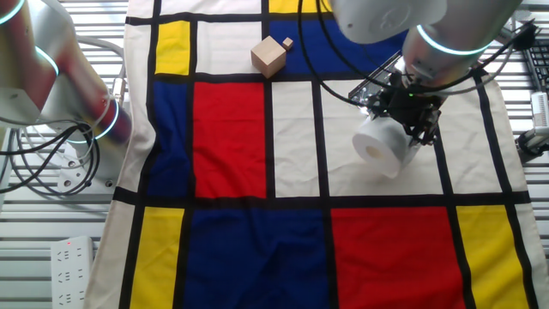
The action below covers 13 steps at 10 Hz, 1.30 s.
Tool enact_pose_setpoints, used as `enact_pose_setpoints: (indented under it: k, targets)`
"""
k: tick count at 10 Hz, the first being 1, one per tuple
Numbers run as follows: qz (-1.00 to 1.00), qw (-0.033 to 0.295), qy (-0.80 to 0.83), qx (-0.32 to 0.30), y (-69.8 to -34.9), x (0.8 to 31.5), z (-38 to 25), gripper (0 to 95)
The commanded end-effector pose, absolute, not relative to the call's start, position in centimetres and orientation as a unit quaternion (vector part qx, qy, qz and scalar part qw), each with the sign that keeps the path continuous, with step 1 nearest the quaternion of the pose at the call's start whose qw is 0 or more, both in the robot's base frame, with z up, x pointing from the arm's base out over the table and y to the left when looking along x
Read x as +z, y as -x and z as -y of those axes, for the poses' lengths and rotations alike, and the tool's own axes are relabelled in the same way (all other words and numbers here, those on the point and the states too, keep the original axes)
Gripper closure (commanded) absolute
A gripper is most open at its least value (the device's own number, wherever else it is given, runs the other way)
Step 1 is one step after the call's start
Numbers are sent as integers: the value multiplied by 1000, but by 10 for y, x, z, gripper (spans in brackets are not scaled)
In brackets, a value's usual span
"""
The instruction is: Put the toilet paper on its holder
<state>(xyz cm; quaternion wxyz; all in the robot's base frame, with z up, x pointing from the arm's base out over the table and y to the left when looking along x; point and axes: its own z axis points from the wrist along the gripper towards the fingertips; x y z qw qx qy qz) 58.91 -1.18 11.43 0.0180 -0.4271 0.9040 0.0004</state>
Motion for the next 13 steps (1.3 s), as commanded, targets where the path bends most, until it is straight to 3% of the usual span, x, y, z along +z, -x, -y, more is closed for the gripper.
enact_pose_setpoints:
  k: [1, 13]
  targets:
    - [-902, 15, 432, 0, -588, 116, 5, 950]
    - [-903, 25, 428, 0, -571, 104, -32, 950]
